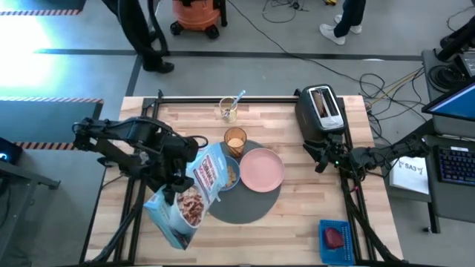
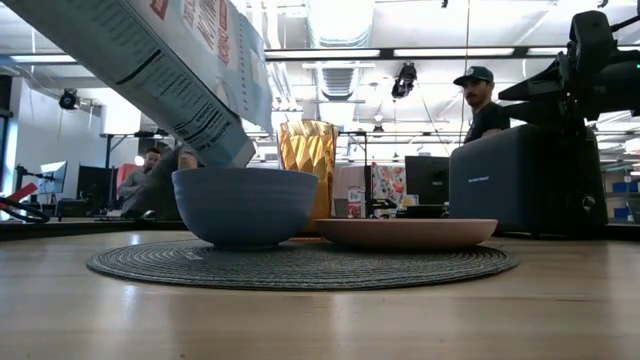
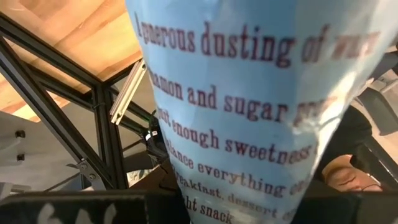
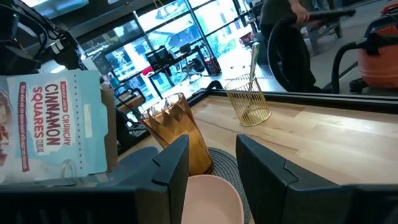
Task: Arrange a breakfast setting
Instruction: Pour the cereal into the blue bowl
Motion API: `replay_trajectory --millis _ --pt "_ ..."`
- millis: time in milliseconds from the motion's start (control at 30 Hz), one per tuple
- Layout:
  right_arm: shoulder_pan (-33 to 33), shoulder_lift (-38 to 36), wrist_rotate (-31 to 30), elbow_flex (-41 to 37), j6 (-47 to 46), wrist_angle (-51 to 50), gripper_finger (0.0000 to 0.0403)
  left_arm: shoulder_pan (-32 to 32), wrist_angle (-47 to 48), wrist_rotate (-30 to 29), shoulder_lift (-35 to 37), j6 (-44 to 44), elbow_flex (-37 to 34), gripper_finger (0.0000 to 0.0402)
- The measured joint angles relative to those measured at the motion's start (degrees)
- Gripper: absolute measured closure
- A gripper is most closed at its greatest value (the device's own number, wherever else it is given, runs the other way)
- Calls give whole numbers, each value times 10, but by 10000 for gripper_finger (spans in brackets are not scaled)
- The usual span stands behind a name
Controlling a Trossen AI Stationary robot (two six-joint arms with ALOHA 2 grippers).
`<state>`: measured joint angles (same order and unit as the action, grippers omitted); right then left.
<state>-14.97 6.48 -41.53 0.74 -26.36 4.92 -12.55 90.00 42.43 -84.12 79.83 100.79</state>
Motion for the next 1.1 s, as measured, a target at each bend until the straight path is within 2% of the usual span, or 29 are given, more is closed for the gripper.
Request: replay_trajectory --millis 833,1100 --pt "0 0 0 0 0 0 280 32 -5 18 2 13 2 300" --pt "0 0 0 0 0 0 280 43 -7 4 6 -4 2 300"
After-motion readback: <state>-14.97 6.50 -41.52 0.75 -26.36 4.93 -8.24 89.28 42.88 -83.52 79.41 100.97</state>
